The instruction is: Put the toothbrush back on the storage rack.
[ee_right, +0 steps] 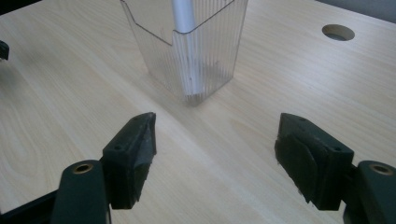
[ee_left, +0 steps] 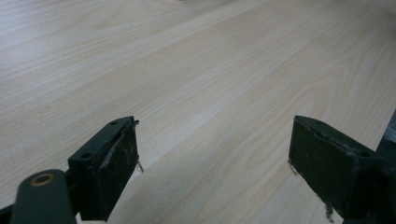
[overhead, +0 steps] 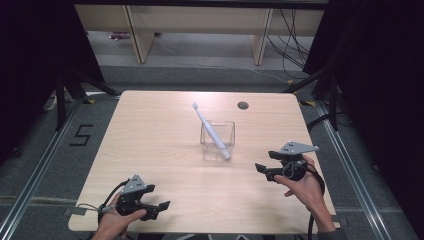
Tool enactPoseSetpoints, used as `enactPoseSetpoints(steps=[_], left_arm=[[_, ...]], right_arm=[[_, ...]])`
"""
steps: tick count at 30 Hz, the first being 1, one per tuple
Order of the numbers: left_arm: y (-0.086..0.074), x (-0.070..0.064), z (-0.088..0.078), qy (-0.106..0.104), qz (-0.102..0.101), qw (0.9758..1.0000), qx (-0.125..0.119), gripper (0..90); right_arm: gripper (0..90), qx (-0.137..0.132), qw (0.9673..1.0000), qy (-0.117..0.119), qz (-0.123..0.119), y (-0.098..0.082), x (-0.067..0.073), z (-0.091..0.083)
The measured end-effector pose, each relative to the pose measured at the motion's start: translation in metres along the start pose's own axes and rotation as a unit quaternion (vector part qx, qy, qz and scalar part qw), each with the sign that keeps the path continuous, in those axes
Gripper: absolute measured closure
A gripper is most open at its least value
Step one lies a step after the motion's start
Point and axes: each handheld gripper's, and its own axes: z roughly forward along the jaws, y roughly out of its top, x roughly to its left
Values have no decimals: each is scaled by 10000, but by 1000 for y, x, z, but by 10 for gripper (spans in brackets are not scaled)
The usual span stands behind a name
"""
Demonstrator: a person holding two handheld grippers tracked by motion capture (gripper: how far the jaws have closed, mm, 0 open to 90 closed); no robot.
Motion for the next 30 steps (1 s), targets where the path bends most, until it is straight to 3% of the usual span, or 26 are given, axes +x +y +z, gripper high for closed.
enactPoseSetpoints(steps=[2,3,7,8,9,10,11,13,14,15,16,17,18,21,22,23,26,27,30], left_arm=[[0,0,0,-4,5,10000,12,149],[0,0,0,2,0,10000,-2,149],[0,0,0,-27,21,10000,3,150],[0,0,0,-21,19,10000,0,149],[0,0,0,-24,21,10000,0,149],[0,0,0,-24,17,10000,0,150],[0,0,0,-20,16,10000,1,149],[0,0,0,-15,7,10000,4,149],[0,0,0,-27,16,10000,3,149],[0,0,0,-27,17,10000,3,149],[0,0,0,-20,15,10000,9,149],[0,0,0,-1,2,10000,10,149],[0,0,0,10,-4,10000,1,150],[0,1,0,-28,19,10000,4,150],[0,0,0,-17,16,10000,10,150],[0,1,0,-16,18,10000,6,150],[0,0,0,9,-2,10000,14,150],[0,0,0,-2,1,10000,14,149],[0,0,0,13,8,10000,5,150]], right_arm=[[275,3,9998,33,178,-3,3,-2],[263,-49,10000,10,52,-4,1,-1],[250,-32,9999,8,160,-10,3,-4],[247,-60,10000,-48,39,-11,2,-5],[241,-52,9998,-16,194,-13,4,-5],[237,-76,9999,-39,56,-14,2,-5],[238,-15,9997,-2,224,-15,5,-6],[235,-101,9999,-22,75,-17,4,-6],[235,-95,9998,-15,185,-18,6,-6],[235,-96,9999,-3,82,-19,5,-6],[235,-76,9998,18,203,-20,6,-7],[234,-124,9999,-28,57,-22,5,-6],[233,-92,9997,57,202,-23,7,-6],[233,-18,9997,52,234,-26,8,-7],[233,-45,9999,55,138,-28,7,-6],[233,-25,9996,76,264,-29,9,-6],[233,-43,9995,97,286,-34,10,-5],[235,-25,9998,66,164,-35,8,-6],[236,8,9995,73,301,-40,11,-6]])
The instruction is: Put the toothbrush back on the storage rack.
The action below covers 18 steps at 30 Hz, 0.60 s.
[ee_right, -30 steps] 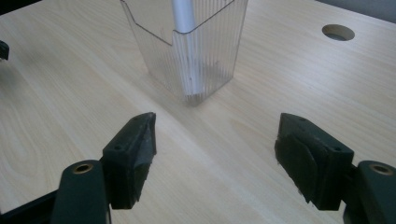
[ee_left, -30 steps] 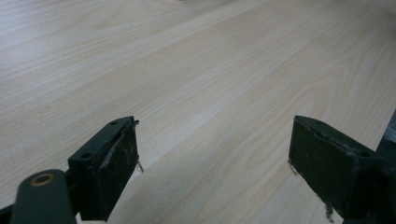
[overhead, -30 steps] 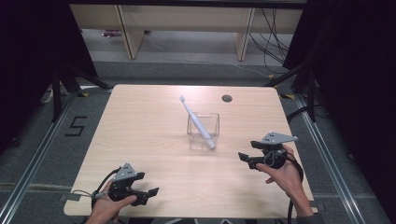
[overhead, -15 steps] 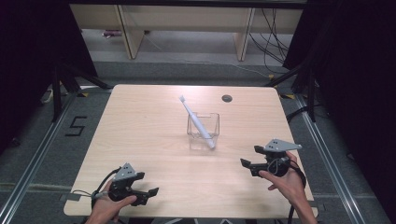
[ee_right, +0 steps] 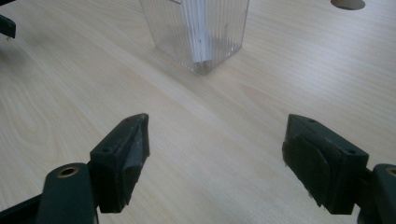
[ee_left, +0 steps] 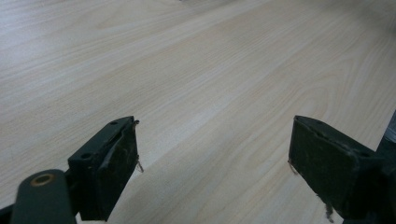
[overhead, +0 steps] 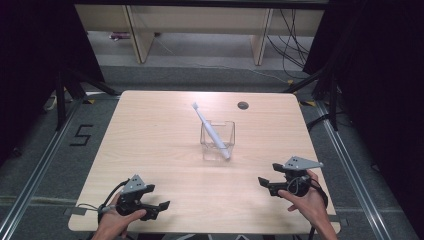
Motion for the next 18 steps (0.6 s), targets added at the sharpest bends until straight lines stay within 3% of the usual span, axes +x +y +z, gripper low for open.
enactPoseSetpoints(steps=[2,3,5,6,8,9,10,13,15,17,18], left_arm=[[0,-1,1,-8,-40,10000,-17,150],[0,-1,1,-8,-38,10000,-17,150],[0,0,0,-1,-2,10000,5,150],[0,0,0,3,11,10000,1,150],[0,0,0,10,-5,10000,0,149],[0,0,0,5,-34,10000,-24,149],[0,0,0,9,-1,10000,7,150],[0,0,0,3,-4,10000,6,150],[0,0,0,7,3,10000,9,150],[0,0,0,8,8,10000,6,149],[0,0,0,11,3,10000,1,149]], right_arm=[[236,34,10000,-12,27,-3,0,-1],[236,3,9999,-62,-123,-4,-2,-1],[237,63,10000,10,32,-7,0,0],[237,44,9999,-62,-110,-8,-2,-1],[238,96,9999,-33,9,-11,0,-1],[238,116,9999,-51,-109,-12,-2,-2],[238,137,9999,18,41,-13,0,-2],[238,143,9998,-47,-95,-17,-1,-2],[239,222,9997,-31,37,-19,0,-2],[238,151,9998,-36,-131,-21,-2,-2],[237,154,9999,-36,-7,-22,0,-2]])
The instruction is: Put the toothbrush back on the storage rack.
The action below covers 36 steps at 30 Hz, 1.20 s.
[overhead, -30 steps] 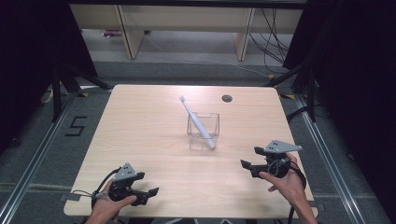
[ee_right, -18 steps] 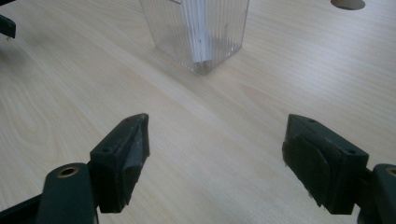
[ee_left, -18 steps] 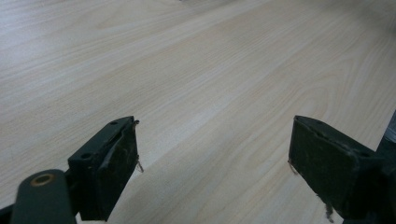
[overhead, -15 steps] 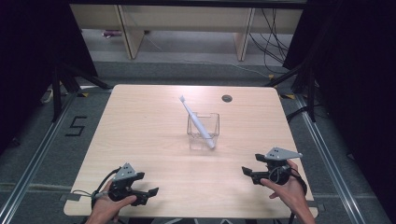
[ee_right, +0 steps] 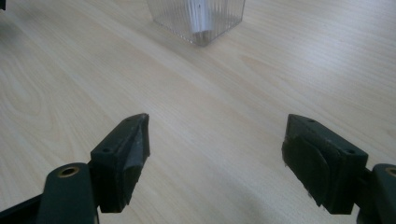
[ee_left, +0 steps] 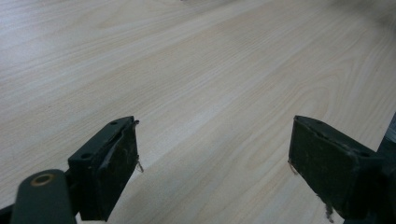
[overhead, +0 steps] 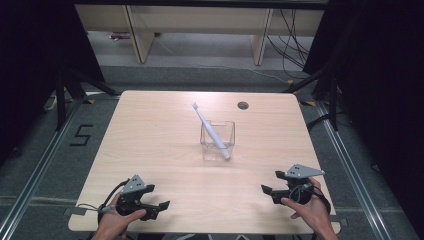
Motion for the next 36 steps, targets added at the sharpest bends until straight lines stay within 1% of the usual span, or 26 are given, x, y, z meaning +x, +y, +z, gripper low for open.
enactPoseSetpoints(steps=[1,2,3,4,5,6,7,8,9,10,11,12,15,17,18,19,20,22,26,27,28,30,32,33,34,36], left_arm=[[0,0,0,-8,36,10000,-6,149],[0,0,0,-9,36,10000,-4,150],[0,0,0,-9,28,10000,-1,149],[0,0,0,-14,4,10000,-19,149],[0,0,1,-12,10,10000,-22,149],[0,0,0,-4,37,10000,0,149],[0,0,0,-4,35,10000,-4,150],[0,0,0,3,18,10000,1,149],[0,0,0,3,4,10000,2,149],[0,-1,1,-5,-32,10000,-18,149],[0,-1,1,-4,-30,10000,-15,150],[0,-1,1,-3,-28,10000,-17,149],[0,0,0,-36,25,10000,7,149],[0,0,0,-34,27,10000,-3,150],[0,0,0,-36,24,10000,-2,150],[0,0,0,-34,20,10000,-3,149],[0,0,0,-37,15,10000,-11,150],[0,-1,0,-42,-7,10000,-34,149],[0,-1,0,-41,1,10000,-26,149],[0,-1,0,-40,-3,10000,-28,149],[0,-1,0,-34,-8,10000,-44,150],[0,0,0,-25,23,10000,-20,150],[0,0,0,-28,22,10000,-7,149],[0,0,0,-24,20,10000,-19,149],[0,0,0,-24,21,10000,-14,150],[0,0,0,-24,18,10000,-20,149]], right_arm=[[237,-16,9998,-21,-175,-1,-2,-1],[237,20,10000,-1,15,-3,1,-1],[236,-1,9999,-29,-131,-3,-1,-1],[236,55,10000,10,-12,-4,0,-2],[236,26,10000,-7,-60,-5,0,-2],[235,59,10000,-9,8,-6,1,-3],[235,-6,9999,-20,-110,-7,-1,-3],[235,36,10000,-13,-47,-8,0,-3],[235,6,9998,-41,-175,-9,-1,-4],[235,41,10000,-22,-70,-11,1,-4],[234,44,9999,-4,-156,-12,0,-3],[234,133,9999,-3,-19,-13,3,-4],[228,235,9995,-19,-209,-17,3,-2],[228,261,9994,-6,-239,-19,4,-2],[228,273,9996,16,-106,-20,6,-2],[228,302,9993,15,-206,-20,5,-3],[229,332,9994,3,-71,-22,6,-3],[229,319,9993,-14,-190,-24,3,-3],[227,397,9991,-23,-175,-29,2,-5],[227,480,9988,-35,8,-30,4,-6],[225,396,9990,2,-190,-32,1,-5],[223,452,9989,-20,-91,-34,3,-7],[224,443,9989,11,-167,-36,2,-7],[225,488,9988,-44,-57,-37,4,-9],[225,428,9989,3,-200,-37,2,-8],[226,489,9987,-25,-117,-39,4,-10]])
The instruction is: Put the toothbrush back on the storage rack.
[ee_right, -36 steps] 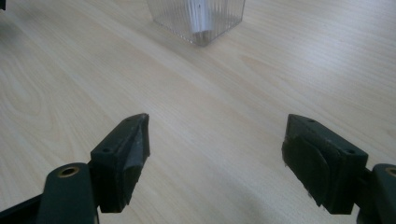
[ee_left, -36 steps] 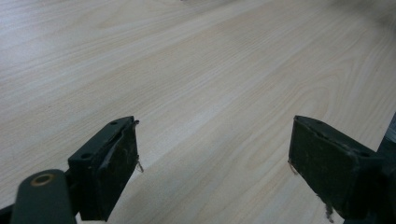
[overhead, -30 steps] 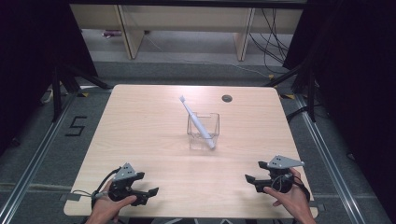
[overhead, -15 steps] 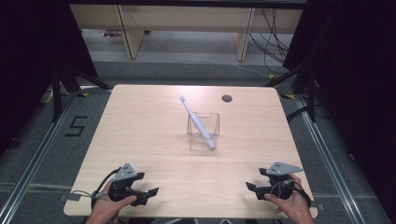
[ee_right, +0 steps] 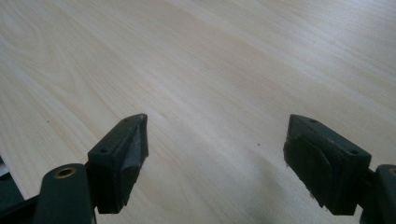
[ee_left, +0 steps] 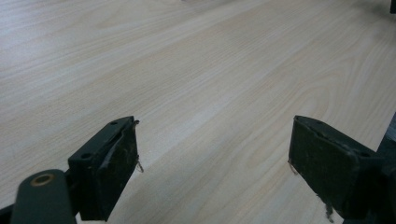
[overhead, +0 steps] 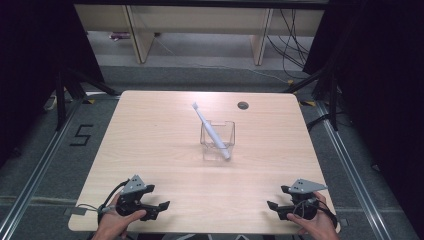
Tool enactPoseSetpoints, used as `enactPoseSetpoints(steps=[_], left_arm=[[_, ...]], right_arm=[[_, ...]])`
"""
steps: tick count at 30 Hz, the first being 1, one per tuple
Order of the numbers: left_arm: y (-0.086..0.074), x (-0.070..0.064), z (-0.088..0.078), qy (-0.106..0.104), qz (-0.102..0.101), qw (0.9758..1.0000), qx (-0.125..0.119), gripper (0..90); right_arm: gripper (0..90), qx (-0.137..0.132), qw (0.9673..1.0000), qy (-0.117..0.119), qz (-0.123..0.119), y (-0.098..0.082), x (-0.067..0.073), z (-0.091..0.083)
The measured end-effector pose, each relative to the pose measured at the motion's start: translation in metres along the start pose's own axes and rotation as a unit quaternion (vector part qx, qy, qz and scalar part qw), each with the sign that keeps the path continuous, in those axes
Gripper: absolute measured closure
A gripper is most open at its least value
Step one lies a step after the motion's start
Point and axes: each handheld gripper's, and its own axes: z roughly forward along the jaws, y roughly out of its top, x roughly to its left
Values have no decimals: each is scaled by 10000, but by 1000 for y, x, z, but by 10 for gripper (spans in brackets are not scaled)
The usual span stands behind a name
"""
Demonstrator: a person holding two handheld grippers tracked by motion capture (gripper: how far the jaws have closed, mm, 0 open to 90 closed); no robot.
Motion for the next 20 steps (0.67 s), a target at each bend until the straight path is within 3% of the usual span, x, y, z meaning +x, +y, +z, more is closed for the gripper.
enactPoseSetpoints(steps=[4,5,7,9,10,14,20], left_arm=[[0,0,0,-3,3,10000,16,150],[0,0,0,-2,1,10000,17,150],[0,0,0,0,-2,10000,1,149],[0,0,0,-2,0,10000,3,150],[0,0,0,-1,-5,10000,0,149],[0,0,0,-1,5,10000,8,150],[0,0,0,5,5,10000,11,150]], right_arm=[[226,-5,10000,1,39,-3,0,0],[227,-10,9999,-71,-76,-4,-2,-1],[227,50,10000,19,84,-5,0,-1],[227,-24,10000,17,24,-5,-2,0],[228,48,9999,-17,150,-5,0,-2],[228,7,10000,-34,31,-5,-2,-1],[228,55,10000,24,68,-5,-2,-1]])
